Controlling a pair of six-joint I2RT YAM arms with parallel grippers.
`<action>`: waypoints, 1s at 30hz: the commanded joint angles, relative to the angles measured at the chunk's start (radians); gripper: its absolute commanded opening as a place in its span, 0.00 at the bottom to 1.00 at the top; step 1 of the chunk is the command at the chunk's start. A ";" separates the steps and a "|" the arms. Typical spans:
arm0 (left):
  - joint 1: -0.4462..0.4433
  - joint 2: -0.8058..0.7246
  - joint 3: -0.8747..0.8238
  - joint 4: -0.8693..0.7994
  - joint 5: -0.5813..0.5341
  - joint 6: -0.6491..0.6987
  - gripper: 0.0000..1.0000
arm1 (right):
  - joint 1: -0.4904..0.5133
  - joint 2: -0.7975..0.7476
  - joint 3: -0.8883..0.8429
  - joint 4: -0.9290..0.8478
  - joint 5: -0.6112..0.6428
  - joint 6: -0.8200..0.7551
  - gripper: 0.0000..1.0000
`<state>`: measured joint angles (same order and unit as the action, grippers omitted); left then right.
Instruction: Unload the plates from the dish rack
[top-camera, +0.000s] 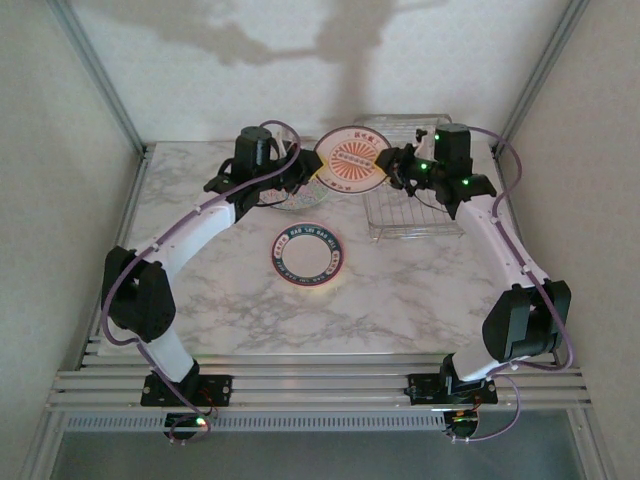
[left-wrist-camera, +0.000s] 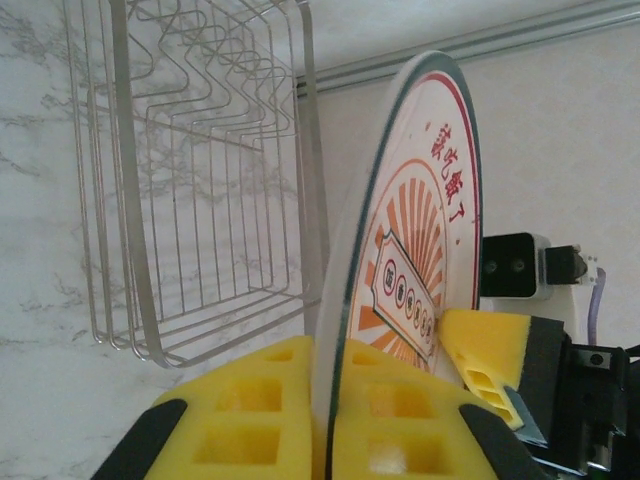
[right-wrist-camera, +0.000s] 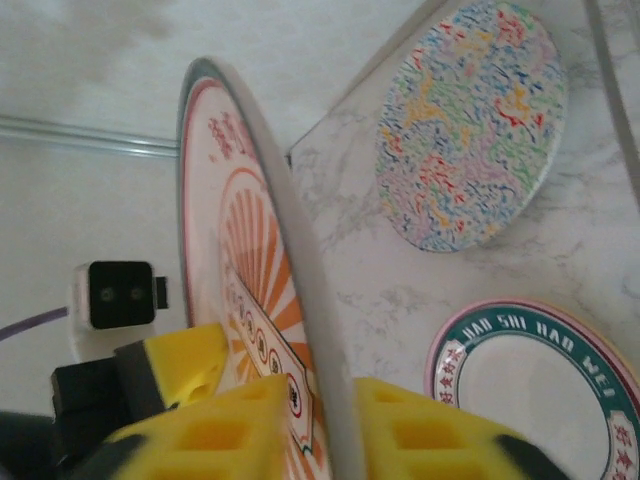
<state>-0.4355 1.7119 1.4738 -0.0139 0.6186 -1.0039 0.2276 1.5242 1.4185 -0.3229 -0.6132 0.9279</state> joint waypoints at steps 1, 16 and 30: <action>0.002 -0.031 -0.018 0.034 0.029 0.055 0.00 | 0.007 -0.031 0.027 -0.085 0.062 -0.092 0.43; 0.106 -0.285 -0.436 -0.074 0.012 0.252 0.00 | 0.182 -0.390 -0.290 -0.094 0.286 -0.780 0.68; 0.130 -0.359 -0.782 0.079 -0.088 0.251 0.00 | 0.271 -0.524 -0.481 -0.162 0.308 -0.898 0.72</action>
<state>-0.3183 1.3880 0.7025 -0.0299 0.5594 -0.7727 0.4900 1.0103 0.9451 -0.4896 -0.3309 0.0597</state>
